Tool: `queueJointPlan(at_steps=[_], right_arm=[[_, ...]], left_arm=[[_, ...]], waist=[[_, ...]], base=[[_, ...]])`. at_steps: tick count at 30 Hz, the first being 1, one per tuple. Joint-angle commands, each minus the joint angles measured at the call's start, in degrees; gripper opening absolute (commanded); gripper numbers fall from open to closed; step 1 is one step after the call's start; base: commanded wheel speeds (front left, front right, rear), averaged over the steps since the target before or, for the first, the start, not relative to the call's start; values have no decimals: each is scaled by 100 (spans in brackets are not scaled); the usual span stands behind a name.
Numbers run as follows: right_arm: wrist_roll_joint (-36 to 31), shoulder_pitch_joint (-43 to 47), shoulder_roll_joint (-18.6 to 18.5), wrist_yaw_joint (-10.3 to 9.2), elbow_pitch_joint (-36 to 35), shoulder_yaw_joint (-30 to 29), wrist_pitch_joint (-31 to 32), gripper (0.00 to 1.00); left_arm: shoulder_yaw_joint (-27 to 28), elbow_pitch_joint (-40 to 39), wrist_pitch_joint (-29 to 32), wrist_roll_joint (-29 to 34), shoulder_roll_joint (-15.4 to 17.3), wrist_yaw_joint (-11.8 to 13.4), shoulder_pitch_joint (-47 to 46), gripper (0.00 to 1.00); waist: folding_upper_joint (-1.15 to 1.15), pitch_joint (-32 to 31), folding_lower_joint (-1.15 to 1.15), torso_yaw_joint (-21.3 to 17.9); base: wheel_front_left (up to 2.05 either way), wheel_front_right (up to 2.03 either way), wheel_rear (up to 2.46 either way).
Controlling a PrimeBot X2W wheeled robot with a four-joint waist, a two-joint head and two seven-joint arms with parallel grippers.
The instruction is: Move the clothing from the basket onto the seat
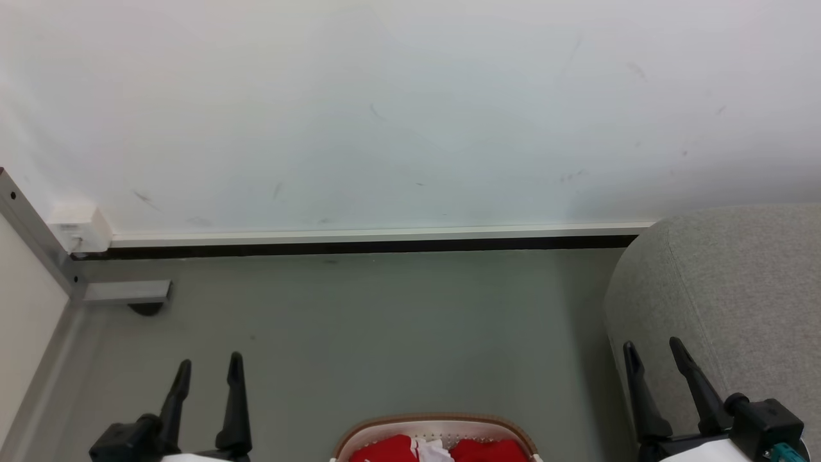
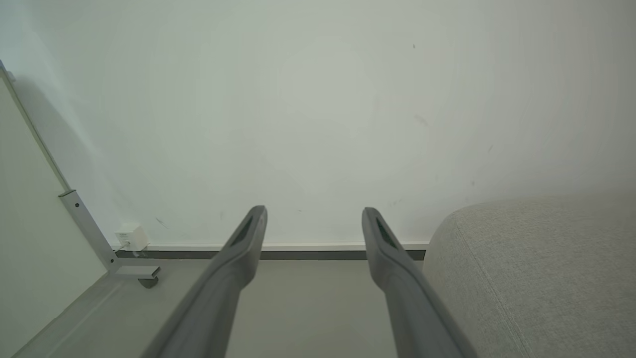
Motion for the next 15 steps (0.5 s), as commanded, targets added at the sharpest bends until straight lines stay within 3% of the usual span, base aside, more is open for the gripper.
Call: queueJointPlan(at_steps=[1,15], right_arm=[[-156,-65,-58,-9,-26,27,-57,100],[-737,-52,-19,-10,-103,30,-224,100]], left_arm=[[7,-72,-54,190,52,9,38,100],[38,-142,-237,823,10,28,111,100]], waist=[[0,0,0,-4],[0,38,0,-66]], base=[[0,0,0],[0,0,0]])
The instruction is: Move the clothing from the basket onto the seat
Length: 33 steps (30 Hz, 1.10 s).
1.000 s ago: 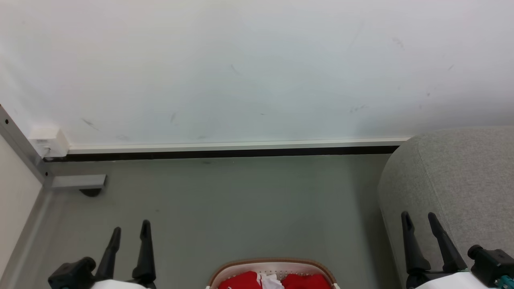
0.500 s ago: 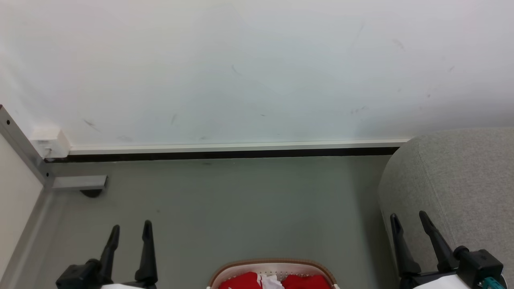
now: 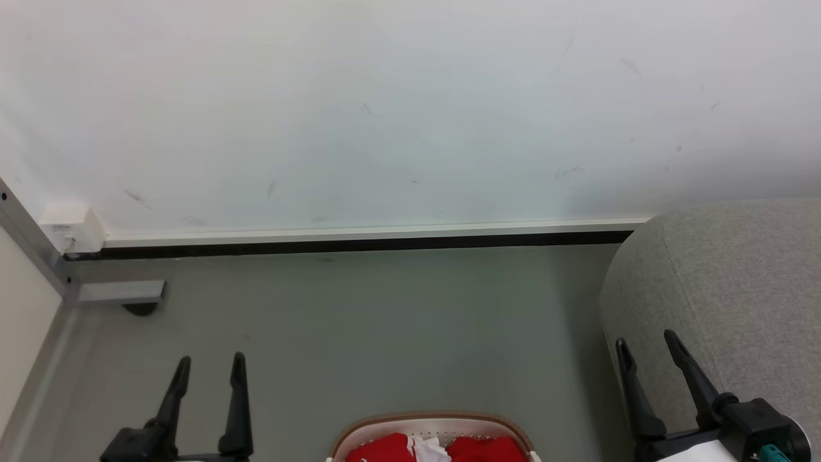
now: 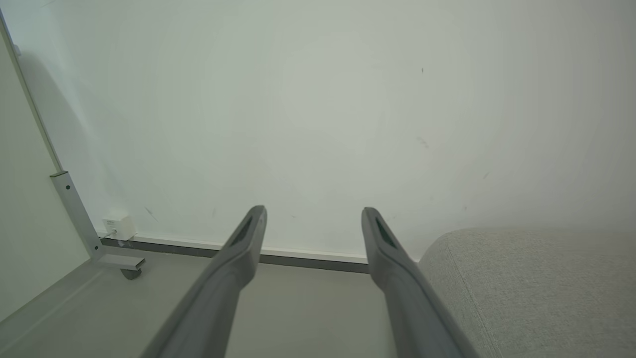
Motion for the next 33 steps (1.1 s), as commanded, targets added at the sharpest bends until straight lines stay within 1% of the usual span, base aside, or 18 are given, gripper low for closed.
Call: queueJointPlan(at_steps=[1,12,18,28,33], right_arm=[[-129,-14,-19,-10,-54,4,-53,100],[-509,-15,15,-11,-91,60,-177,100],[-689,27,23,-12,-107,92,-229,100],[-589,24,38,-12,-82,61,-220,100],[-532,14,47,-12,-87,54,-220,100]], left_arm=[[19,-3,-74,151,10,16,45,100],[116,36,-193,580,-64,-52,81,100],[148,-12,-246,809,-101,-47,122,100],[217,-21,-235,811,-163,-109,125,100],[284,-18,-234,696,-209,-149,136,100]], waist=[[0,5,0,-8],[0,-4,0,-40],[0,-19,0,-44],[0,-23,0,-43],[0,-21,0,-60]], base=[[0,0,0],[0,0,0],[0,0,0],[0,0,0],[0,0,0]])
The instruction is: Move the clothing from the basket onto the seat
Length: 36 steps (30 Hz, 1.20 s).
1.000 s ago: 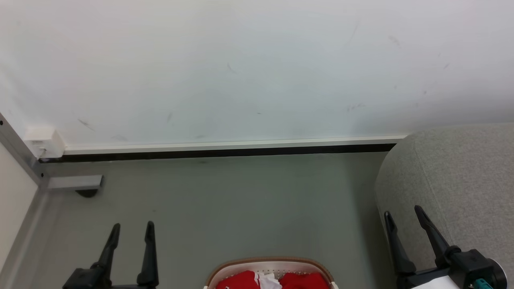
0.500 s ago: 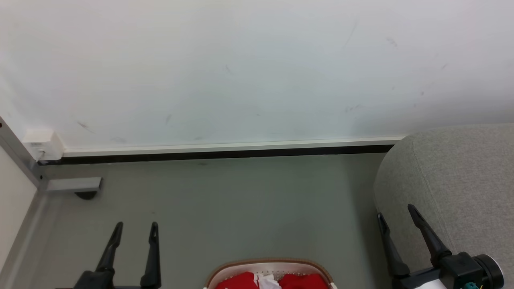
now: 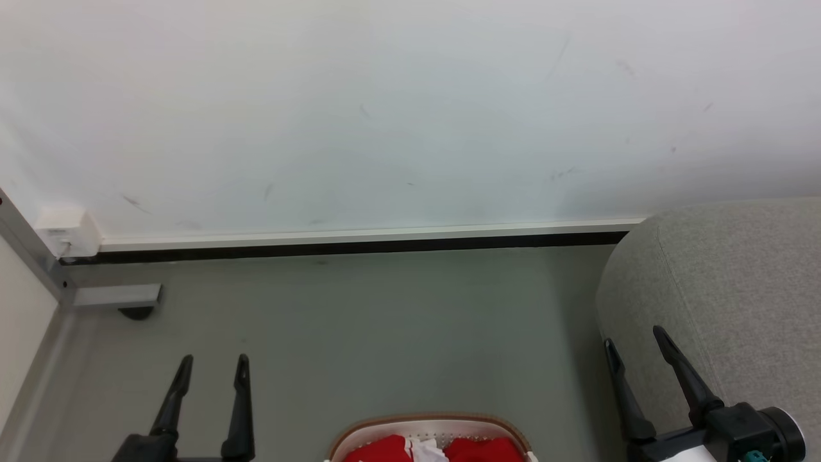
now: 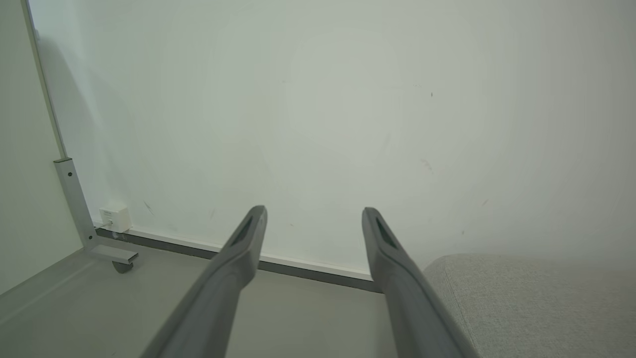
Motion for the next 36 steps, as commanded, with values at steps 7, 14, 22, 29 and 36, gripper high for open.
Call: queueJointPlan(at_steps=[7,14,22,29,36], right_arm=[[101,30,15,-12,-16,-31,-19,100],[204,-61,28,-12,-122,-132,-18,100],[417,-268,52,-12,-296,-280,-9,100],[869,-554,72,-12,-570,-530,-9,100],[1123,-869,68,-12,-938,-602,-9,100]], left_arm=[[104,-8,-4,-59,-35,-70,89,100],[137,66,-4,-173,-79,-175,40,100],[-29,734,-3,-351,-102,-444,-380,100],[-349,1736,-4,-24,3,-565,-1047,100],[-919,2955,374,357,330,-776,-1868,100]], waist=[[0,28,0,-98],[0,203,0,-413],[0,688,0,-800],[0,1330,0,-1123],[0,2132,0,-1421]], base=[[0,0,0],[0,0,0],[0,0,0],[0,0,0],[0,0,0]])
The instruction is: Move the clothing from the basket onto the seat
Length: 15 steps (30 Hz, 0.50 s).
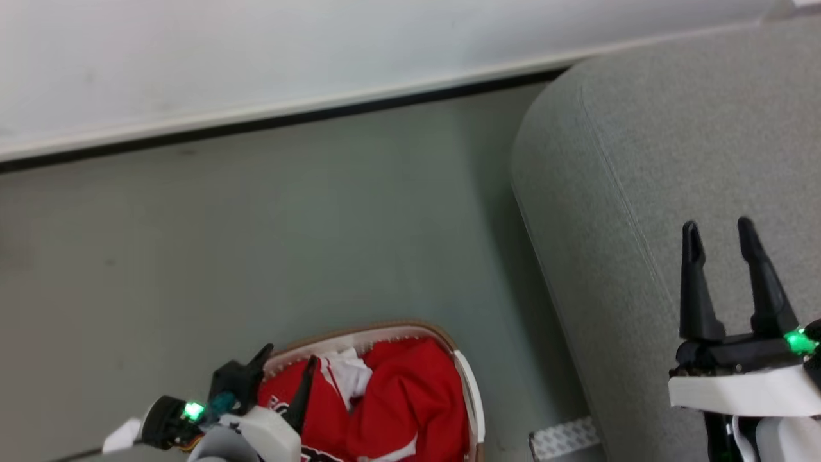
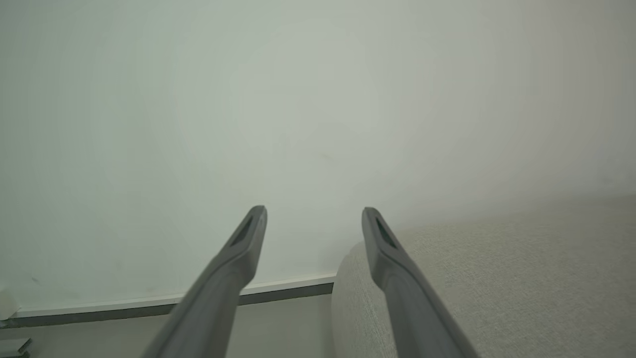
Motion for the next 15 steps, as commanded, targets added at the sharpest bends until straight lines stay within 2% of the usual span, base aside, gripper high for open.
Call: queueJointPlan(at_steps=[1,9,15], right_arm=[[63,-135,6,-12,-77,-21,5,100],[12,-630,8,-12,-527,-65,5,100],[131,-862,9,-12,-724,-31,5,100]], left_arm=[[-44,210,95,64,121,-26,-158,100],[-837,1662,563,369,415,-133,-1099,100],[-1542,2536,671,474,649,-146,-1720,100]], waist=[[0,457,-1,-247],[0,1396,-1,-617],[0,2048,-1,-868]], base=[[0,0,0],[0,0,0],[0,0,0]])
